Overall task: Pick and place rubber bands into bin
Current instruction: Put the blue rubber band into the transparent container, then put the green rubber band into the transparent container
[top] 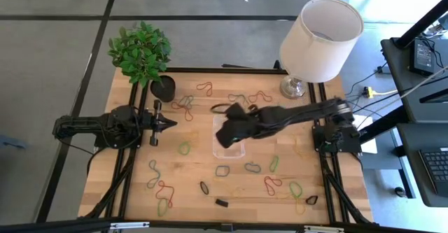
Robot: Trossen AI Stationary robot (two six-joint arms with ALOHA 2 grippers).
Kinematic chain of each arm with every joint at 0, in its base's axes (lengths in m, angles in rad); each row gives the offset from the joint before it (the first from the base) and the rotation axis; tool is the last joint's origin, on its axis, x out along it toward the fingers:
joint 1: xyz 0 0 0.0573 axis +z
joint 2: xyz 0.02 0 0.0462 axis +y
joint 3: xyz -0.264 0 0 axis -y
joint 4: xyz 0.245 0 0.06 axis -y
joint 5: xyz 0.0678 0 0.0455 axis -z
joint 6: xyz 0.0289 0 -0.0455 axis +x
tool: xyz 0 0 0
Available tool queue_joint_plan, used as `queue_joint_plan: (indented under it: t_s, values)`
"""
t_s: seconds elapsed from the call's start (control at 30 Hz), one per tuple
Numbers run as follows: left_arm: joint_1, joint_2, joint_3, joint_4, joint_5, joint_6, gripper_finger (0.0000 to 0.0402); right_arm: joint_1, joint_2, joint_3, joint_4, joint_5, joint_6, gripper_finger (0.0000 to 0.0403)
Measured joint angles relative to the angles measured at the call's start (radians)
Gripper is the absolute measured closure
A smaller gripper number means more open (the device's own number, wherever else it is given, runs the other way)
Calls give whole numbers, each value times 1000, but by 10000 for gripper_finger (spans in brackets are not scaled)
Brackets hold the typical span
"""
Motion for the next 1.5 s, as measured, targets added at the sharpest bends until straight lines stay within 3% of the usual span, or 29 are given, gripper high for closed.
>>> queue_joint_plan:
  t_s: [0.3,0.5,0.67,1.23,1.37,1.5]
  values:
    - [0,0,0,0,0,0,398,-49,261,12,25,-170,5,403]
    - [0,0,0,0,0,1,398,-76,341,12,35,-254,32,387]
    - [0,0,0,0,0,1,398,-93,345,13,19,-256,106,360]
    - [0,0,0,0,0,1,398,-98,272,17,-87,-267,106,219]
    - [0,0,0,0,0,0,398,-87,251,17,-164,-266,103,210]
    - [0,0,0,0,0,-1,398,-38,192,10,-303,-246,109,228]
